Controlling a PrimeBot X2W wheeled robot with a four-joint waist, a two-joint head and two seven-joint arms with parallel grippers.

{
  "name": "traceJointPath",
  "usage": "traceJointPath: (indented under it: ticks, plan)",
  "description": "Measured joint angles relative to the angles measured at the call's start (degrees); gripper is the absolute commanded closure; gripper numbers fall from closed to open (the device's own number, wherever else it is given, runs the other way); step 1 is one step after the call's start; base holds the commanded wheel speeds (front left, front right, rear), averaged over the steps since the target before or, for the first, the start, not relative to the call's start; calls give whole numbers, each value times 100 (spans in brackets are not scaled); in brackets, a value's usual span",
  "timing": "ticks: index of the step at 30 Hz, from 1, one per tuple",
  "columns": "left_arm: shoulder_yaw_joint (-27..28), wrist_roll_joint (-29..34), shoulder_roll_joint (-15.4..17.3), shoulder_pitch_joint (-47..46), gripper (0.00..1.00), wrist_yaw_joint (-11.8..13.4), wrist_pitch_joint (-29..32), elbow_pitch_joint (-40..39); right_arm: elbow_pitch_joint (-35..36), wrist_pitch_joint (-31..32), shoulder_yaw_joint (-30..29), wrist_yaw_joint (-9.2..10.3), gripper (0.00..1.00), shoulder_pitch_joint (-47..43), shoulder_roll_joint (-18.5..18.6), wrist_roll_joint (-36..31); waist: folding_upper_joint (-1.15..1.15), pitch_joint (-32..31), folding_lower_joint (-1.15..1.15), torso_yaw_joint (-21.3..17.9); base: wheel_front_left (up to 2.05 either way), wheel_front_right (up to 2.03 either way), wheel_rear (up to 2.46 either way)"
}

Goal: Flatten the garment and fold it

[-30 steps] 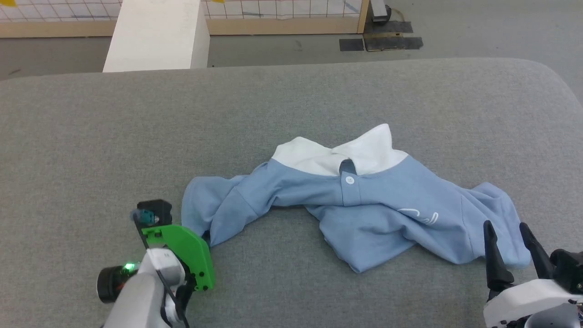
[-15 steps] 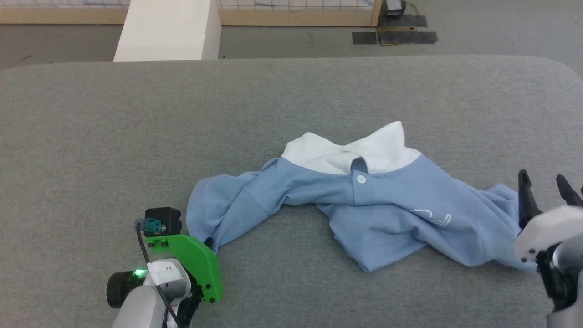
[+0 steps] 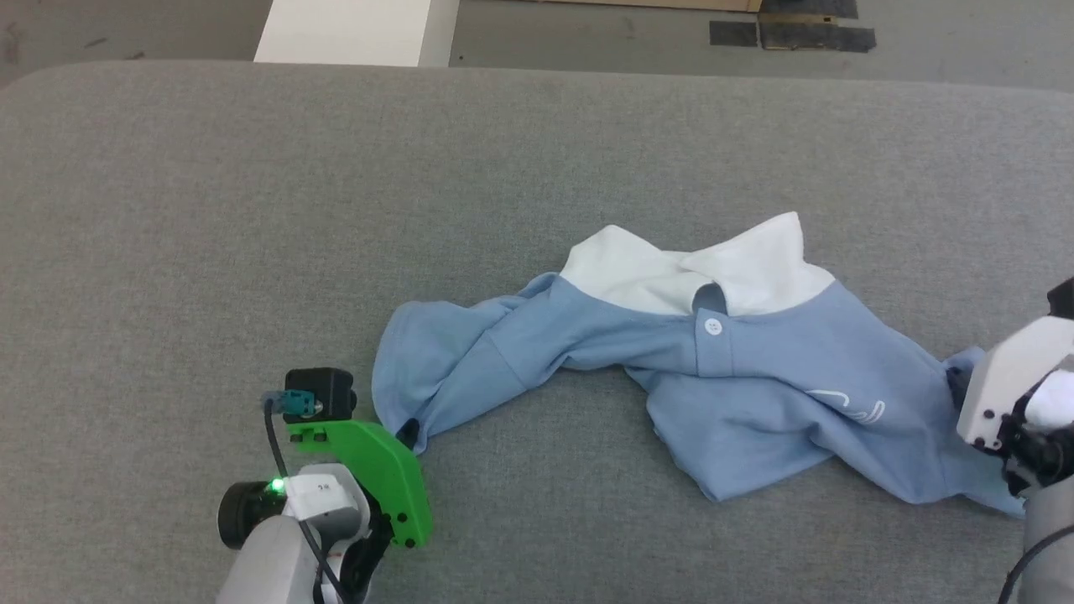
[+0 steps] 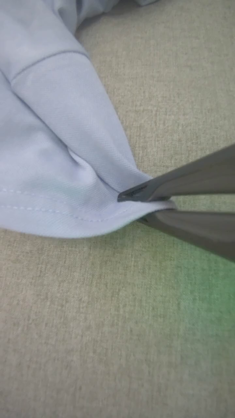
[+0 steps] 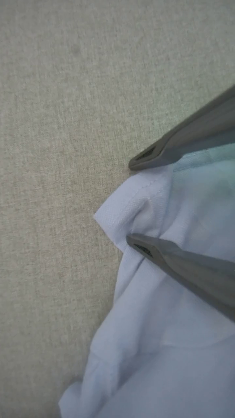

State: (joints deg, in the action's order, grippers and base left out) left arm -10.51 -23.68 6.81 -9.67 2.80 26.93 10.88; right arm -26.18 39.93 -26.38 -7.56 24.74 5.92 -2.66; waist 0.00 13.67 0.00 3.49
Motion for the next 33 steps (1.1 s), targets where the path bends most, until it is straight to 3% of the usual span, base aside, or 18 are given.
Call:
traceJointPath:
  ticks: [1, 2, 3, 4, 12, 16, 20, 26, 33]
  plan:
    - [-2, -4, 0, -7, 100, -21, -5, 0, -9, 171, 18, 0, 52, 53, 36, -48, 0, 20, 0, 10, 0, 0, 0]
    - [-4, -5, 2, -10, 100, -29, -13, 0, -13, 334, 43, -1, 60, 115, 58, -53, 0, 33, 0, 16, 0, 0, 0]
    - [-10, -7, 5, -11, 100, -31, -27, 0, -8, 463, 90, -1, 76, 157, 73, -38, 0, 41, 0, 15, 0, 0, 0]
    - [-13, -11, 12, -12, 100, -53, -29, -2, 4, 526, 141, -1, 100, 179, 91, -29, 0, 43, 0, 11, 0, 0, 0]
    - [29, -40, 364, -242, 100, -458, -282, -109, 414, 780, 497, -1, 100, 197, 375, 268, 0, -17, 0, -22, 0, 0, 0]
    - [383, -541, 587, -638, 100, -732, -348, -477, 961, 700, 817, -1, 100, 299, 595, 438, 0, -67, 0, -72, 0, 0, 0]
    - [803, -1118, 750, -1138, 100, -786, -134, -862, 1396, 532, 1140, -1, 100, 661, 853, 610, 0, -68, 0, -146, 0, 0, 0]
    - [1380, -1671, 766, -2256, 100, -556, -25, -1128, 1741, 423, 1664, -1, 100, 1548, 1240, 621, 0, 152, 0, -205, 0, 0, 0]
    - [1995, -1806, 747, -4174, 100, 111, -452, -559, 1640, -81, 2094, -1, 100, 3407, 1339, 394, 0, 721, 1, -283, 0, 0, 0]
